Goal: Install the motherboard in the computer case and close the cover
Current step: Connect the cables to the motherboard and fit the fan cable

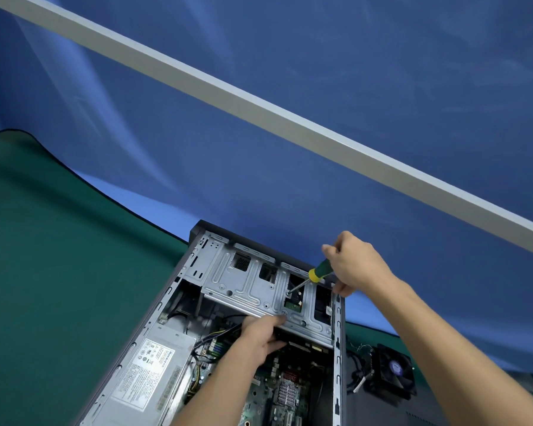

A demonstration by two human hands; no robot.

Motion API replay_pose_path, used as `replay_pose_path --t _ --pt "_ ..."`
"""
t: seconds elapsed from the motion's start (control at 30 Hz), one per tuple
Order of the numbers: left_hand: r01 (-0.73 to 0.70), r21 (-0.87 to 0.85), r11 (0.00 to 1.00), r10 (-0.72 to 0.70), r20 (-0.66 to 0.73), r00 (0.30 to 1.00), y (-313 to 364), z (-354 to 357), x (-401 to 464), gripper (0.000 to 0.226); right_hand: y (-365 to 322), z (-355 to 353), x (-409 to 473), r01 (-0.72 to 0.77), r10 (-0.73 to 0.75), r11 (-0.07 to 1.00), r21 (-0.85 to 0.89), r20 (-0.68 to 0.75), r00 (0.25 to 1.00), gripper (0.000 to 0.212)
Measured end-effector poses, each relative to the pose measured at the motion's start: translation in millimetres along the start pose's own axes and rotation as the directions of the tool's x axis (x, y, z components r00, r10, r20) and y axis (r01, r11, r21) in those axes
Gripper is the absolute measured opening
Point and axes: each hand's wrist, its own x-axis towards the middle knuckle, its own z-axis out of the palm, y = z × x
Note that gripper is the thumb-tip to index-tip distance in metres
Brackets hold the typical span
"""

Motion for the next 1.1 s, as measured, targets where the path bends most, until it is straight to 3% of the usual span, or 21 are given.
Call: replay_pose_path --t 0.07,0.17,0.3,0.37,0.5,0.63,0.73,0.83,0.9,0.97,1.1 --pt "-0.005 -0.008 1.0 0.005 0.005 1.0 0 0 -1 0.037 2 1 0 0.008 -0.009 0.999 -0.037 -0.024 1.0 0.023" --pt "-0.006 -0.005 1.0 0.006 0.004 1.0 0 -1 -2 0.034 0 0 0 -0.004 -0.001 0.999 0.051 0.089 0.996 0.014" --pt "-0.011 -0.018 1.0 0.011 0.023 1.0 -1 -1 -2 0.037 1 1 1 -0.008 0.006 0.998 -0.055 -0.038 0.999 0.023" --pt "-0.011 -0.022 1.0 0.012 0.023 1.0 0 -1 -3 0.034 1 -1 1 -0.016 0.015 1.0 0.015 0.034 0.999 0.018" --pt "-0.005 -0.031 1.0 0.006 0.045 0.999 1 -2 -3 0.035 4 -6 0 -0.022 0.024 0.998 -0.066 0.016 1.0 0.027" --pt "0.0 -0.022 1.0 0.001 0.036 0.999 2 -1 -3 0.039 3 -9 -2 0.032 -0.026 0.998 -0.048 0.122 0.992 0.022" --pt "0.0 -0.015 1.0 0.0 0.04 0.999 1 -1 -2 0.037 4 -5 -3 0.021 -0.022 0.988 -0.15 -0.001 1.0 0.029" --pt "-0.005 -0.009 1.0 0.005 0.03 1.0 1 -1 -3 0.033 1 -6 -3 0.02 -0.015 0.999 -0.047 0.092 0.996 0.026" --pt "-0.001 -0.011 1.0 0.002 0.026 1.0 1 -1 -3 0.031 0 -5 -4 0.032 -0.023 0.994 -0.102 0.091 0.996 0.021" --pt "0.002 -0.005 1.0 -0.002 0.024 1.0 1 0 -2 0.032 -1 -4 -3 0.049 -0.045 0.978 -0.2 0.024 0.999 0.032" --pt "0.025 0.014 1.0 -0.025 -0.007 1.0 3 1 -1 0.037 -11 -5 -4 0.082 -0.072 0.995 -0.051 0.174 0.982 0.029"
